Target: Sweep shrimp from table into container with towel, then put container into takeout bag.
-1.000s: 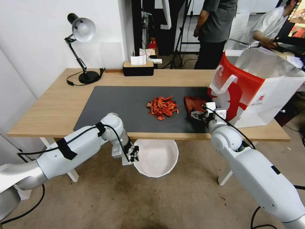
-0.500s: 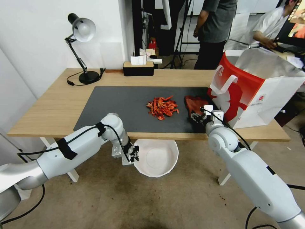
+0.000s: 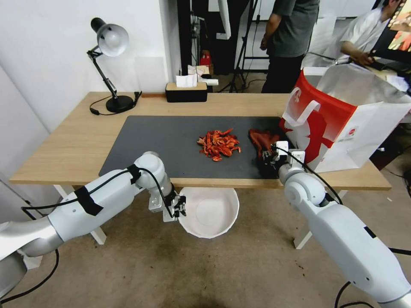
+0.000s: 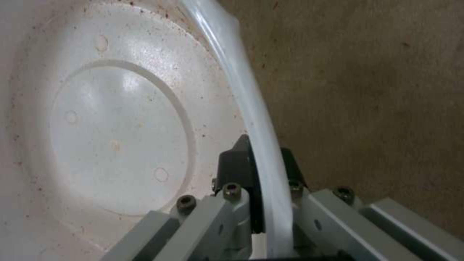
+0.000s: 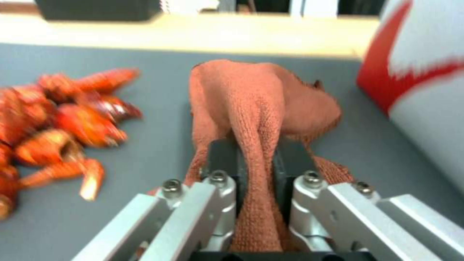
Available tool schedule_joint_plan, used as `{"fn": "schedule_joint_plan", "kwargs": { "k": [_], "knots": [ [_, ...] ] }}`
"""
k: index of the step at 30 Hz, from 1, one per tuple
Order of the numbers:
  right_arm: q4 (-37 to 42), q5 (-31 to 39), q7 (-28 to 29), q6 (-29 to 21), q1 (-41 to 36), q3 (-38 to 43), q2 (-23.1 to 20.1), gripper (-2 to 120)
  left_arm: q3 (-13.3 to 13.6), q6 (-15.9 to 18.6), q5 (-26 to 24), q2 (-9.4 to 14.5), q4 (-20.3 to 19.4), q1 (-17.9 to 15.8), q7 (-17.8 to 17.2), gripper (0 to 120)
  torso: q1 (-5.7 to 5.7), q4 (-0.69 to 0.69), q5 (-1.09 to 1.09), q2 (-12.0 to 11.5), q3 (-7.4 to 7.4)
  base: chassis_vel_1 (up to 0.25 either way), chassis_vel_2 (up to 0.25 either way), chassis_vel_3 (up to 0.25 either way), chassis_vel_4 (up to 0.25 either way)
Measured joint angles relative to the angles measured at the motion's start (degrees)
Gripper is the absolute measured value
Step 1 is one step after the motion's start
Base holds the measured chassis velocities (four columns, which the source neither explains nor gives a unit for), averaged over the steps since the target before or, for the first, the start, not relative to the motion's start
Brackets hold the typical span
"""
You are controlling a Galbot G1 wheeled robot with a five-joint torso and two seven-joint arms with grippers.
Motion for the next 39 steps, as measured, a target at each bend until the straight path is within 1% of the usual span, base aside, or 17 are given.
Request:
{"fn": "schedule_joint_plan", "kwargs": {
  "k": [3,4,6,7,9,10,13,14,17,21,23,26,30,32,34,37,39],
  "knots": [
    [-0.5,-3.9,-6.6,4.3,1.3,-0.5,-1.9,5,-0.5,0.0,0.5,0.0,0.0,0.1,0.0,0,0.00,0.00,-0.01,0.0,0.00,0.000,0.000,0.000,0.000],
    [-0.5,-3.9,-6.6,4.3,1.3,-0.5,-1.9,5,-0.5,0.0,0.5,0.0,0.0,0.1,0.0,0,0.00,0.00,-0.01,0.0,0.00,0.000,0.000,0.000,0.000],
    [-1.7,-6.5,-10.2,6.7,3.1,-1.9,-3.3,5,-0.8,0.0,0.6,0.0,0.0,0.1,0.0,0,0.00,-0.01,0.00,0.0,0.00,0.000,0.000,0.000,0.000],
    [-1.7,-6.5,-10.2,6.7,3.1,-1.9,-3.3,5,-0.8,0.0,0.6,0.0,0.0,0.1,0.0,0,0.00,-0.01,0.00,0.0,0.00,0.000,0.000,0.000,0.000],
    [-4.6,-10.0,-14.9,9.7,6.6,-4.5,-4.7,5,-0.9,0.0,0.8,0.1,0.2,0.2,0.0,0,0.00,0.01,-0.01,0.0,0.00,0.000,0.000,0.000,0.000],
    [-4.6,-10.0,-14.9,9.7,6.6,-4.5,-4.7,5,-0.9,0.0,0.8,0.1,0.2,0.2,0.0,0,0.00,0.01,-0.01,0.0,0.00,0.000,0.000,0.000,0.000],
    [-9.5,-14.4,-20.0,12.1,12.1,-8.8,-5.8,5,-1.1,-0.1,1.0,-0.1,0.6,0.3,-0.1,0,0.00,0.00,-0.02,0.0,0.00,0.000,0.000,0.000,0.000],
    [-9.5,-14.4,-20.0,12.1,12.1,-8.8,-5.8,5,-1.1,-0.1,1.0,-0.1,0.6,0.3,-0.1,0,0.00,0.00,-0.02,0.0,0.00,0.000,0.000,0.000,0.000],
    [-15.1,-15.3,-22.9,13.2,17.5,-13.5,-5.7,5,-1.1,-0.1,1.1,-0.3,0.6,0.3,-0.1,0,0.00,0.00,-0.01,0.0,0.01,0.000,0.000,0.000,0.000],
    [-18.4,-15.3,-25.3,13.6,20.6,-16.4,-5.2,5,-1.1,-0.1,1.2,-0.4,0.6,0.3,-0.1,0,0.01,0.01,0.00,0.0,0.00,0.000,0.000,0.000,0.000],
    [-21.7,-15.0,-27.6,13.8,23.6,-19.8,-4.2,5,-1.2,-0.1,1.2,-0.4,0.6,0.3,-0.2,0,0.01,0.01,-0.01,0.0,0.00,0.000,0.000,0.000,0.000],
    [-24.3,-14.9,-28.6,14.0,25.5,-21.8,-3.1,5,-1.3,-0.2,1.2,-0.4,0.6,0.5,-0.2,0,0.01,0.01,-0.01,0.0,0.00,0.000,0.000,0.000,0.000],
    [-27.8,-14.8,-30.1,14.4,27.0,-23.4,-1.2,5,-1.5,-0.3,1.4,-0.3,0.6,0.8,-0.4,0,0.01,0.01,-0.01,0.0,0.01,0.000,0.000,0.000,0.000],
    [-29.7,-14.3,-32.2,15.2,27.4,-23.7,-0.2,5,-1.7,-0.5,1.5,-0.2,0.6,0.9,-0.5,0,0.01,0.01,-0.01,0.0,0.01,0.000,0.000,0.000,0.000],
    [-30.1,-14.0,-33.1,15.7,27.4,-23.8,0.0,5,-1.8,-0.5,1.5,-0.2,0.6,0.9,-0.5,0,0.01,0.01,-0.01,0.0,0.00,0.000,0.000,0.000,0.000],
    [-30.6,-13.3,-37.0,17.2,27.2,-23.8,-0.1,5,-1.9,-0.7,1.5,-0.2,0.7,0.9,-0.6,0,0.00,0.00,-0.01,0.0,-0.01,0.000,0.000,0.000,0.000],
    [-30.6,-13.3,-37.6,17.4,27.0,-23.8,-0.3,5,-1.9,-0.8,1.5,-0.2,0.7,0.9,-0.7,0,0.00,0.01,0.00,0.0,0.00,0.000,0.000,0.000,0.000]
  ]
}}
